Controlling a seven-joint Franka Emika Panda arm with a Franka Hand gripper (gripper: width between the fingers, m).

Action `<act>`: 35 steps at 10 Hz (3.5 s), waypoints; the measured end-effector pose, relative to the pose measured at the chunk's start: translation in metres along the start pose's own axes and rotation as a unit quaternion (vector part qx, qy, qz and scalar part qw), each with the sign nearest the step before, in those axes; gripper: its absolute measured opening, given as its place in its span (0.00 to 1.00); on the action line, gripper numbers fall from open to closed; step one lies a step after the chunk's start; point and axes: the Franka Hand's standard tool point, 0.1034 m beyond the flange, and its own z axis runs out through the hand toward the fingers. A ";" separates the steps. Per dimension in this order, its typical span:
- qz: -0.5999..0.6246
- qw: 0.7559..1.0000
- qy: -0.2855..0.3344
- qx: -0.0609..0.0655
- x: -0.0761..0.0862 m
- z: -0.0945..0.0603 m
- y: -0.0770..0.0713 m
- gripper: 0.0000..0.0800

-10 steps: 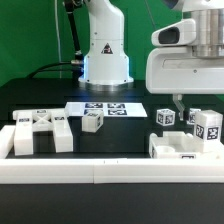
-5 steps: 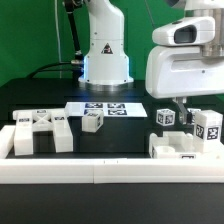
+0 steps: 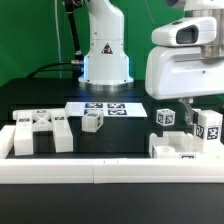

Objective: Assemble chair

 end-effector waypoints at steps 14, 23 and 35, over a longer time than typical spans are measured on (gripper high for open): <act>0.604 0.797 0.005 0.013 0.000 0.002 -0.002 0.36; 0.318 0.948 0.005 0.009 -0.001 0.002 -0.002 0.81; 0.017 1.000 0.002 -0.008 0.000 0.001 0.005 0.40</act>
Offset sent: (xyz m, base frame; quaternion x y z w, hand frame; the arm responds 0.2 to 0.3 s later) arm -0.0011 0.0016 -0.0009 -0.0149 0.0177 0.1815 0.9831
